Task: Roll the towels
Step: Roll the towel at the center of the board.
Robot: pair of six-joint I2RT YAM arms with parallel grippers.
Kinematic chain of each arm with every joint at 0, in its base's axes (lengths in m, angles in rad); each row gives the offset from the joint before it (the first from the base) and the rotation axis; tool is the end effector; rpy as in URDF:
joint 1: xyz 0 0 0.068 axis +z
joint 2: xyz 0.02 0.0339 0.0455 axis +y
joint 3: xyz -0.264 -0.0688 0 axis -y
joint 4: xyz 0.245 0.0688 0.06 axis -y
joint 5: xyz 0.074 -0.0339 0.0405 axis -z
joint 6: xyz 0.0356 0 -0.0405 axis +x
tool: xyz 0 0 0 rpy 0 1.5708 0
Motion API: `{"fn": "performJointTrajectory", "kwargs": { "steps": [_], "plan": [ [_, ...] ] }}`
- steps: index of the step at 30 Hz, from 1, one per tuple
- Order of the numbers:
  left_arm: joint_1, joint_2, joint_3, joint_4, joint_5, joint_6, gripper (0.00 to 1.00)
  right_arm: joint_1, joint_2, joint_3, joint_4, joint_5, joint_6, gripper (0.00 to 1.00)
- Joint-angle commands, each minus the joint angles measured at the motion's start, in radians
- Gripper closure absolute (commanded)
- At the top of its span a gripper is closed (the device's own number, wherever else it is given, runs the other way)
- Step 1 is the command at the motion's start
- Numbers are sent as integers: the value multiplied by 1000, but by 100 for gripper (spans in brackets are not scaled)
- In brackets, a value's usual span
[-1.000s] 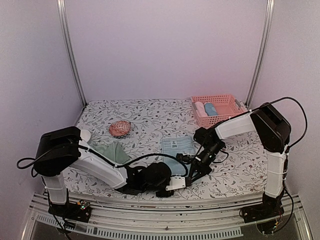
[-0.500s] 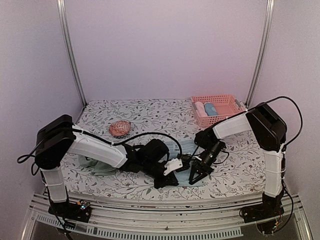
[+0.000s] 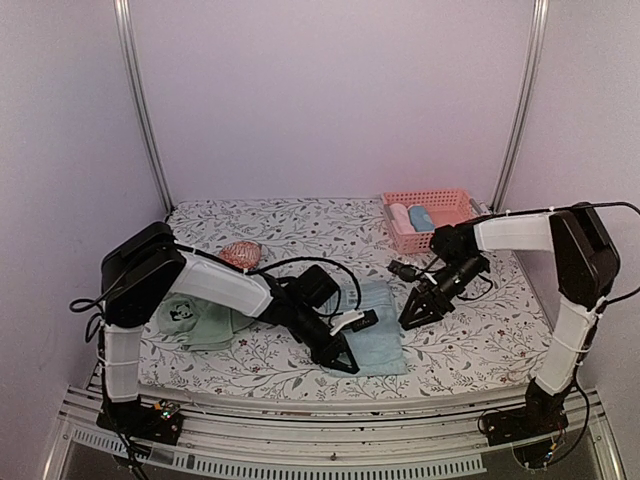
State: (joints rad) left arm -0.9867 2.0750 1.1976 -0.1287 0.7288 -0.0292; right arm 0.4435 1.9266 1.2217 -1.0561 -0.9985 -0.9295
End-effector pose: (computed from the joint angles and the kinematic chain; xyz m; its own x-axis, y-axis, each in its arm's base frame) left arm 0.2031 -0.3502 0.1096 -0.4895 0.7011 -0.5185 0.8049 0.1346 -0.5780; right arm 0.2760 0.1643 0.1563 -0.4594 -0.6987 -0.5484 -0.7639 -0.0042 0.6453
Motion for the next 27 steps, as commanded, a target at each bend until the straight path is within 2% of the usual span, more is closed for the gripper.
{"fn": "performJointTrajectory", "kwargs": {
  "steps": [1,5,8,11,16,21,24,27],
  "plan": [
    [38,39,37,-93,109,-74,100,8,-204,-118,137,70,46,65],
    [62,71,71,-123,185,-138,100,92,-407,-282,332,278,95,72],
    [67,88,97,-143,207,-175,100,243,-500,-372,467,476,114,71],
    [68,99,112,-151,213,-196,100,369,-515,-404,536,587,150,68],
    [71,114,123,-158,201,-208,100,459,-425,-385,575,673,189,62],
    [73,116,118,-166,182,-207,100,497,-340,-378,606,713,203,61],
    [75,115,107,-164,178,-207,100,499,-307,-374,613,716,209,66],
    [79,116,101,-164,181,-206,100,499,-296,-376,614,714,215,77]
  ]
}}
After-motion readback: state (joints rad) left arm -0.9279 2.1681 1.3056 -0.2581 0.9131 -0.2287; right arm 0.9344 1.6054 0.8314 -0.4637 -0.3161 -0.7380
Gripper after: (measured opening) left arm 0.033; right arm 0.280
